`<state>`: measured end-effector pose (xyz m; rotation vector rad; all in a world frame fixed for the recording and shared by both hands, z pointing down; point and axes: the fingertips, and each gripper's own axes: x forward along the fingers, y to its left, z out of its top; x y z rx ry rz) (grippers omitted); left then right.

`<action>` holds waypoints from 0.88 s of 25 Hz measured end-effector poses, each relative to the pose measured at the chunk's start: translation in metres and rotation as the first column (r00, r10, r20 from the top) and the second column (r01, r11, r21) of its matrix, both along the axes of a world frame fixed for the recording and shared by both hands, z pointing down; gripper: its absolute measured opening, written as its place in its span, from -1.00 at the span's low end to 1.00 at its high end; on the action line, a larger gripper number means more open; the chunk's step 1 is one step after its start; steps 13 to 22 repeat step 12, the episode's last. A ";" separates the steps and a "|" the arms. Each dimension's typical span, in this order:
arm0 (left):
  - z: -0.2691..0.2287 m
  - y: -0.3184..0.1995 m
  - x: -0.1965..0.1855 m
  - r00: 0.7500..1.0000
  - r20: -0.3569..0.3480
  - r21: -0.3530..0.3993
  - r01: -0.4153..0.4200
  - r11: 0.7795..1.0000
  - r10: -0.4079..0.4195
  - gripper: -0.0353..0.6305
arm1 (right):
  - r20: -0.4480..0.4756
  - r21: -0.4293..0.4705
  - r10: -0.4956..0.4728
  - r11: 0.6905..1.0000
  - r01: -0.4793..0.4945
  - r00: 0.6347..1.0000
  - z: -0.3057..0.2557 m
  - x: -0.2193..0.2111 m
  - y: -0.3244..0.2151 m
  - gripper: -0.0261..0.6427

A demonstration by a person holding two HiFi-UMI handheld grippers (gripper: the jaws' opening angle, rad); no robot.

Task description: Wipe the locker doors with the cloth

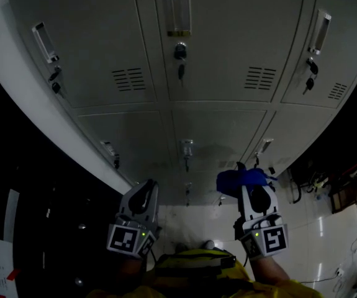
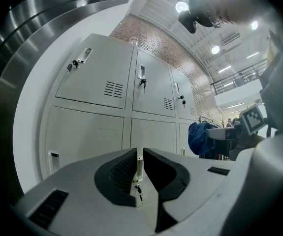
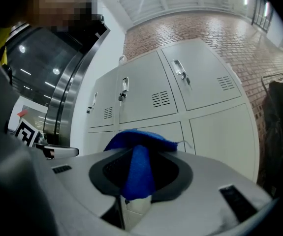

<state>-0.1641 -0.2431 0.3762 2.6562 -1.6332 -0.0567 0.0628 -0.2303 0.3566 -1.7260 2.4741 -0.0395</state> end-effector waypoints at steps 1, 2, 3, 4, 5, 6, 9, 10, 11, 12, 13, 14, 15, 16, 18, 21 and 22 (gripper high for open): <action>-0.001 0.000 0.001 1.000 -0.002 0.001 0.000 1.000 0.000 -0.77 | 0.002 -0.002 0.000 1.000 0.000 1.000 0.000 0.000 -0.001 -0.61; -0.002 0.000 0.001 1.000 -0.005 0.003 -0.001 1.000 0.001 -0.76 | 0.006 -0.002 0.001 1.000 0.000 1.000 -0.001 0.000 -0.001 -0.61; -0.003 0.000 0.002 1.000 -0.008 0.005 -0.002 1.000 0.002 -0.76 | 0.009 -0.002 0.002 1.000 -0.002 1.000 -0.002 0.001 -0.001 -0.61; -0.004 0.000 0.003 1.000 -0.010 0.008 -0.005 1.000 0.005 -0.76 | 0.013 -0.001 0.003 1.000 -0.003 1.000 -0.003 0.001 -0.002 -0.61; -0.004 0.000 0.003 1.000 -0.011 0.009 -0.006 1.000 0.007 -0.76 | 0.015 0.003 0.004 1.000 -0.004 1.000 -0.004 0.001 -0.002 -0.61; -0.003 0.000 0.003 1.000 -0.009 0.008 -0.007 1.000 0.008 -0.76 | 0.015 0.007 0.004 1.000 -0.004 1.000 -0.005 0.001 -0.002 -0.61; -0.001 0.000 0.003 1.000 -0.004 0.005 -0.010 1.000 0.010 -0.76 | 0.012 0.010 0.001 1.000 -0.001 1.000 -0.005 0.000 -0.003 -0.61; 0.000 0.000 0.004 1.000 -0.006 0.003 -0.011 1.000 0.011 -0.76 | 0.011 0.007 0.000 1.000 0.000 1.000 -0.004 -0.001 -0.003 -0.61; 0.000 0.000 0.004 1.000 -0.008 0.001 -0.013 1.000 0.013 -0.76 | 0.011 0.004 -0.001 1.000 0.001 1.000 -0.003 -0.001 -0.003 -0.61; 0.000 0.000 0.004 1.000 -0.010 -0.001 -0.015 1.000 0.015 -0.76 | 0.011 0.001 -0.001 1.000 0.001 1.000 -0.002 -0.002 -0.002 -0.61; 0.000 0.000 0.004 1.000 -0.010 -0.001 -0.015 1.000 0.015 -0.76 | 0.011 0.001 -0.001 1.000 0.001 1.000 -0.002 -0.002 -0.002 -0.61; 0.000 0.000 0.004 1.000 -0.010 -0.001 -0.015 1.000 0.015 -0.76 | 0.011 0.001 -0.001 1.000 0.001 1.000 -0.002 -0.002 -0.002 -0.61; 0.000 0.000 0.004 1.000 -0.010 -0.001 -0.015 1.000 0.015 -0.76 | 0.011 0.001 -0.001 1.000 0.001 1.000 -0.002 -0.002 -0.002 -0.61; 0.000 0.000 0.004 1.000 -0.010 -0.001 -0.015 1.000 0.015 -0.76 | 0.011 0.001 -0.001 1.000 0.001 1.000 -0.002 -0.002 -0.002 -0.61; 0.000 0.000 0.004 1.000 -0.010 -0.001 -0.015 1.000 0.015 -0.76 | 0.011 0.001 -0.001 1.000 0.001 1.000 -0.002 -0.002 -0.002 -0.61; 0.000 0.000 0.004 1.000 -0.010 -0.001 -0.015 1.000 0.015 -0.76 | 0.011 0.001 -0.001 1.000 0.001 1.000 -0.002 -0.002 -0.002 -0.61; 0.000 0.000 0.004 1.000 -0.010 -0.001 -0.015 1.000 0.015 -0.76 | 0.011 0.001 -0.001 1.000 0.001 1.000 -0.002 -0.002 -0.002 -0.61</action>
